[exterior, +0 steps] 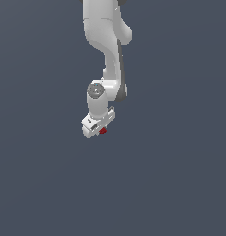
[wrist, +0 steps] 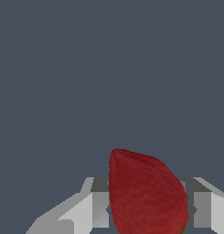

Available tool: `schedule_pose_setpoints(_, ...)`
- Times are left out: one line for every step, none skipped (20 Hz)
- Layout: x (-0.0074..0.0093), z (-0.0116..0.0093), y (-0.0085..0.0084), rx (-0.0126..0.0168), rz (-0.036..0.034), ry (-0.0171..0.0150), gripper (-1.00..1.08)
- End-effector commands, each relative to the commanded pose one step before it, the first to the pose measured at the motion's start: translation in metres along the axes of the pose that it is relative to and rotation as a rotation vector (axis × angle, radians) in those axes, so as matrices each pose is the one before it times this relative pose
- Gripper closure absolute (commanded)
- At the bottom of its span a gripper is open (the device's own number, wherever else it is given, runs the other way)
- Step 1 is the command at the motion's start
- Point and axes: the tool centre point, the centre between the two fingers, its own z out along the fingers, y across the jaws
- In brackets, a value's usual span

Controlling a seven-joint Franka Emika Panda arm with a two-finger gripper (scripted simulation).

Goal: Pick up the object and move it to a goal position.

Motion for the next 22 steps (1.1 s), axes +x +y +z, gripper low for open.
schedule_pose_setpoints(0.00461,-0.00807,-0.00157,-0.00108,-0.00063,0.00091,1.08)
schedule_pose_setpoints(0.00234,-0.00433,-0.00101,0.0,0.0,0.0,1.08)
schedule_pose_setpoints(0.00265,-0.00489,-0.00114,0.0,0.0,0.0,1.08)
schedule_pose_setpoints(0.00294,-0.00544,-0.00126,0.0,0.0,0.0,1.08)
schedule_pose_setpoints(0.00323,-0.00597,-0.00138,0.0,0.0,0.0,1.08)
schedule_pose_setpoints(0.00351,-0.00649,-0.0015,0.0,0.0,0.0,1.08)
schedule_pose_setpoints(0.00378,-0.00699,-0.00161,0.0,0.0,0.0,1.08)
schedule_pose_setpoints(0.00405,-0.00748,-0.00172,0.0,0.0,0.0,1.08)
schedule_pose_setpoints(0.00456,-0.00793,-0.00203,-0.00024,-0.00053,-0.00038,1.08)
schedule_pose_setpoints(0.00456,-0.00843,-0.00192,0.0,0.0,0.0,1.08)
schedule_pose_setpoints(0.00481,-0.0089,-0.00202,0.0,0.0,0.0,1.08)
schedule_pose_setpoints(0.00506,-0.00935,-0.00212,0.0,0.0,0.0,1.08)
schedule_pose_setpoints(0.00529,-0.00977,-0.0022,0.0,0.0,0.0,1.08)
schedule_pose_setpoints(0.00547,-0.01009,-0.00227,0.0,0.0,0.0,1.08)
schedule_pose_setpoints(0.00559,-0.01032,-0.00231,0.0,0.0,0.0,1.08)
schedule_pose_setpoints(0.00566,-0.01042,-0.00232,0.0,0.0,0.0,1.08)
schedule_pose_setpoints(0.00592,-0.0102,-0.00253,0.00003,-0.00059,-0.00036,1.08)
schedule_pose_setpoints(0.0056,-0.01028,-0.00227,0.0,0.0,0.0,1.08)
schedule_pose_setpoints(0.00557,-0.01021,-0.00224,0.0,0.0,0.0,1.08)
schedule_pose_setpoints(0.00555,-0.01015,-0.00222,0.0,0.0,0.0,1.08)
schedule_pose_setpoints(0.00553,-0.01009,-0.00219,0.0,0.0,0.0,1.08)
schedule_pose_setpoints(0.00551,-0.01004,-0.00217,0.0,0.0,0.0,1.08)
